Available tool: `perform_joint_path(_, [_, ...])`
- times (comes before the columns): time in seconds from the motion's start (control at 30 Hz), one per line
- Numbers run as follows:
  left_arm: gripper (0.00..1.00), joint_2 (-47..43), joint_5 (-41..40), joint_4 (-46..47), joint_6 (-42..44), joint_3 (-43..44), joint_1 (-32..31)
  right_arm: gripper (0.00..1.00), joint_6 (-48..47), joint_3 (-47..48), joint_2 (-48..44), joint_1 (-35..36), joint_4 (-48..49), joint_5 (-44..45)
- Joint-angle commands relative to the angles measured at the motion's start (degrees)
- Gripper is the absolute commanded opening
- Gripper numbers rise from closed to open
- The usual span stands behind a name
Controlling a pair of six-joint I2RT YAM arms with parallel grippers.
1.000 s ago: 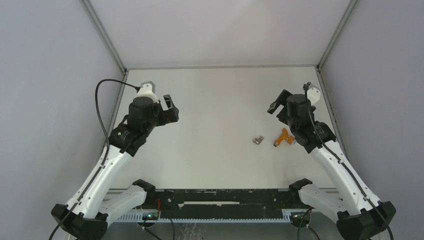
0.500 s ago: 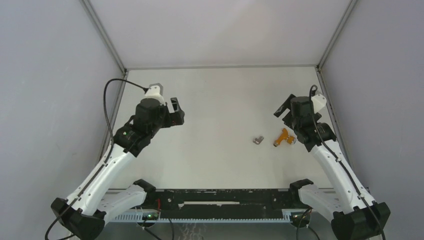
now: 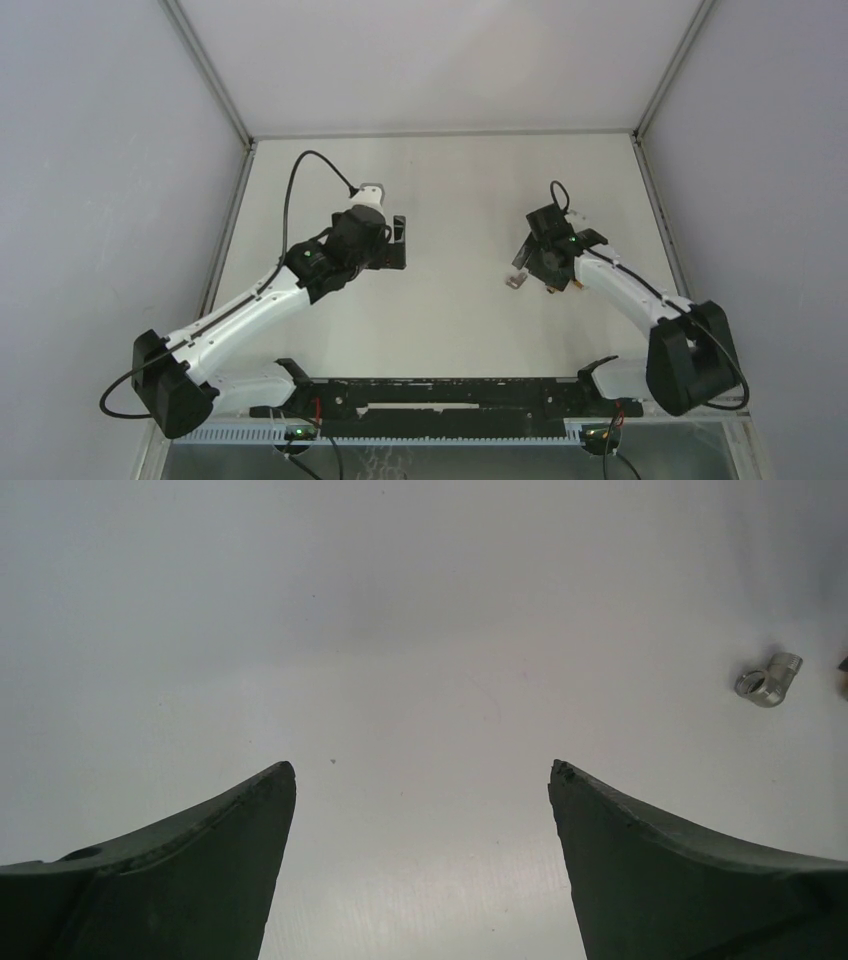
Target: Install the water faucets
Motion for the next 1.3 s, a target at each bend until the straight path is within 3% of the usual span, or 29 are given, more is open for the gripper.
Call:
perform_joint_path(0.0, [1.0,-1.11,-3.49,0.94,-0.35,4.07,-0.04,0.74,5.08,1.34,6.19,0.62,2.22,-0.41])
perform_joint_path(0.27, [1.0,-0.86,-2.51,0.47,-0.34,4.02,-0.07,0.55,10.64,2.45,12.18,-0.26,4.44,0.25])
perform_joint_path(0.87, [1.0,-2.67,-0.84,1.67,-0.3,2.32,-0.11,0.43,11.86,3.63,18.87,0.17,7.02,-2.21])
perform_joint_path(1.03, [1.0,-3.24,-0.84,1.11,-0.6,2.03,-0.06,0.28,9.48,3.63,19.78,0.13,7.93,-2.73])
perform_joint_path(1.17, [1.0,-3.65,0.08,0.86,0.24,2.29,-0.14,0.01,3.92,5.05,18.87,1.35,8.82,-2.91])
perform_joint_path(1.27, [1.0,-3.8,-0.04,-0.24,0.63,3.46,-0.05,0.0,-4.53,10.0,20.26,4.88,5.24,2.31])
